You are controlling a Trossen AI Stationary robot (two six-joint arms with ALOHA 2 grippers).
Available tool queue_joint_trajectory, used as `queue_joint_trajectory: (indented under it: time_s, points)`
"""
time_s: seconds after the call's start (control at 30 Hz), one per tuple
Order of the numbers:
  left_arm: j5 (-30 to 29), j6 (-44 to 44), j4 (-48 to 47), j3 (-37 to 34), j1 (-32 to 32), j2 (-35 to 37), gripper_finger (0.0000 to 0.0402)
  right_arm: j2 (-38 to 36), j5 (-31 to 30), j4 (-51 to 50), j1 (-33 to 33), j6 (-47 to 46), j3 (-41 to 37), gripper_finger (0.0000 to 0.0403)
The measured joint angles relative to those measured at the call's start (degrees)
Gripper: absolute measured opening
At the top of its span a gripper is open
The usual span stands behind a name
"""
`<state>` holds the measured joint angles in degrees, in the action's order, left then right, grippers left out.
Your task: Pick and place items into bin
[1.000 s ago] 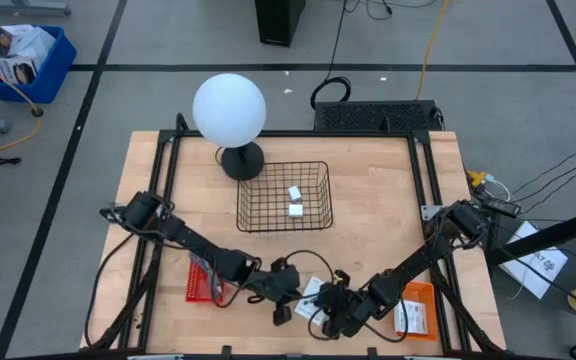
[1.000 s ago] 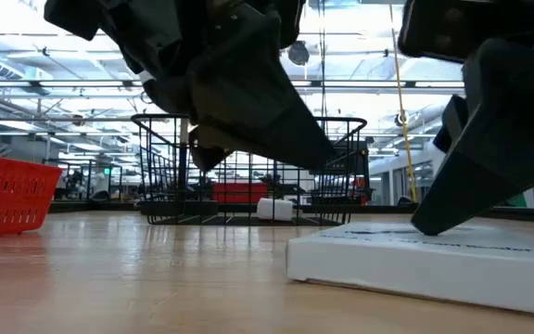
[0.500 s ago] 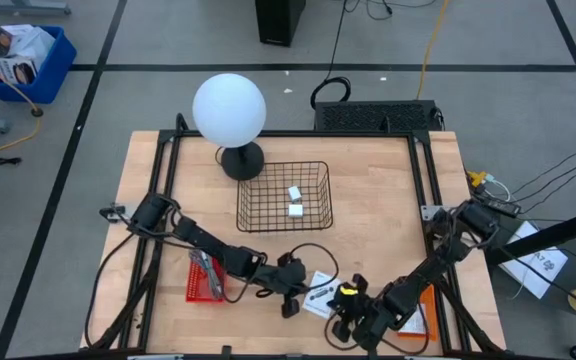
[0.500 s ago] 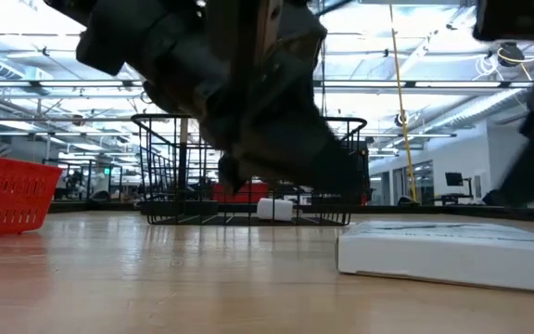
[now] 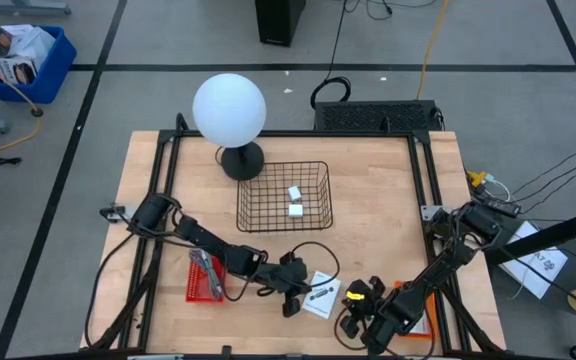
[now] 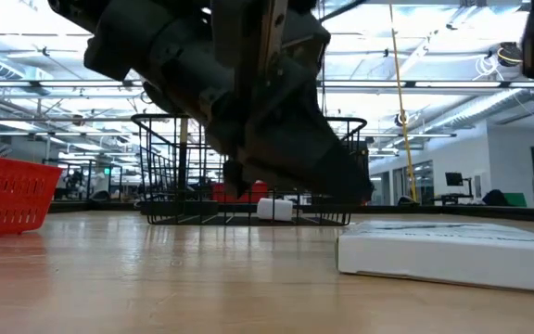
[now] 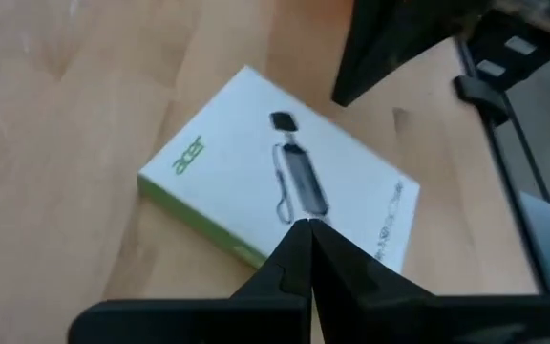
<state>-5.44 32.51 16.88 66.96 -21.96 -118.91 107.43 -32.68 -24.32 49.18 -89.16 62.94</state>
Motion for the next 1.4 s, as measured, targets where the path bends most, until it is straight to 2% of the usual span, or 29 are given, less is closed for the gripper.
queue_joint_trajectory:
  time_s: [0.13, 0.3, 0.37, 0.47, 0.53, 0.8, 0.93, 1.03, 1.27, 1.4]
  points:
    - [0.1, -0.6, 0.3, 1.0, 0.2, -0.1, 0.0003, 1.0, 1.6, 1.4, -1.2, 1.3, 0.1, 0.0]
    - [1.2, -3.9, -2.5, 7.0, -0.2, -2.3, 0.0002, 1.7, 2.4, 2.0, -2.1, 2.3, 0.1, 0.0]
    - [2.0, -5.0, -6.9, 9.7, -0.3, -3.0, 0.0002, 1.7, 2.5, 2.3, -2.2, 2.3, 0.1, 0.0]
    - [-0.2, -5.5, -12.4, 12.5, -0.3, -4.5, 0.0002, 1.8, 2.8, 2.8, -2.2, 2.8, 0.1, 0.0]
    - [-1.8, -4.6, -16.2, 12.3, 0.0, -4.6, 0.0002, 1.8, 3.3, 3.1, -2.2, 2.0, 0.1, 0.0]
    - [-0.1, -2.0, -12.7, 12.7, 0.5, -8.1, 0.0002, 1.7, 4.3, 3.6, -3.8, 3.3, 0.1, 0.0]
    - [-2.2, -0.8, -15.5, 12.7, 0.0, -8.0, 0.0002, 2.1, -1.6, 5.5, -3.9, 5.7, 0.0, 0.0]
    - [-3.7, -0.9, -15.5, 12.6, -0.7, -8.1, 0.0004, 2.1, -2.2, 5.9, -4.2, 6.4, 0.0, 0.0]
    - [-6.9, -2.2, -20.1, 12.4, -2.2, -5.4, 0.0004, 1.9, -3.7, 9.5, -4.2, 2.2, -3.5, 0.0]
    - [-6.5, -2.2, -23.8, 12.4, -2.3, -3.9, 0.0002, 1.5, -2.9, 16.6, -4.2, -1.5, -8.3, 0.0]
